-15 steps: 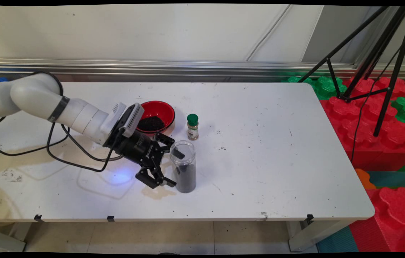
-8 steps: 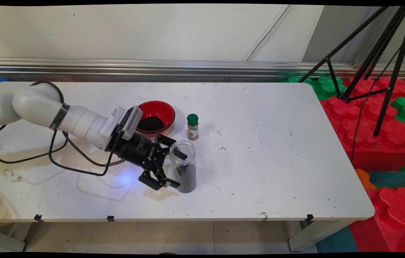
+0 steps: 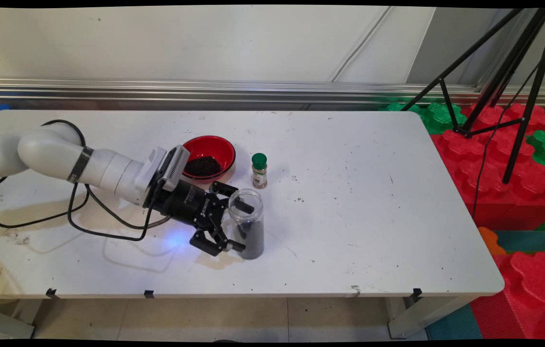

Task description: Pick up the black seasoning powder from the table

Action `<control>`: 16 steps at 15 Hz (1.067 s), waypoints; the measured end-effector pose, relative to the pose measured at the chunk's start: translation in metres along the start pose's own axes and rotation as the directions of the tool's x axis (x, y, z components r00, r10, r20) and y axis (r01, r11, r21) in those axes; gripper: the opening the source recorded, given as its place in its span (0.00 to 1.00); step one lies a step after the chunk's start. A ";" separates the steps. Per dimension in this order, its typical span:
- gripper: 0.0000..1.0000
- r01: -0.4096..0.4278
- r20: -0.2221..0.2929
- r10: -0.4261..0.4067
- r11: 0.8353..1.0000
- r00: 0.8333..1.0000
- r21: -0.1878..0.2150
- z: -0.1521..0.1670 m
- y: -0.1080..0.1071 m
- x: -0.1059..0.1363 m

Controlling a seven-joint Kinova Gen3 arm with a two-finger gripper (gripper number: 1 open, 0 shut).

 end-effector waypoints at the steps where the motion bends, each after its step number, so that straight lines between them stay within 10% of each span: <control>1: 1.00 0.000 -0.009 0.000 1.000 1.000 0.005 0.001 0.001 -0.001; 16: 1.00 0.022 -0.087 -0.017 0.998 0.996 0.055 0.006 0.009 -0.022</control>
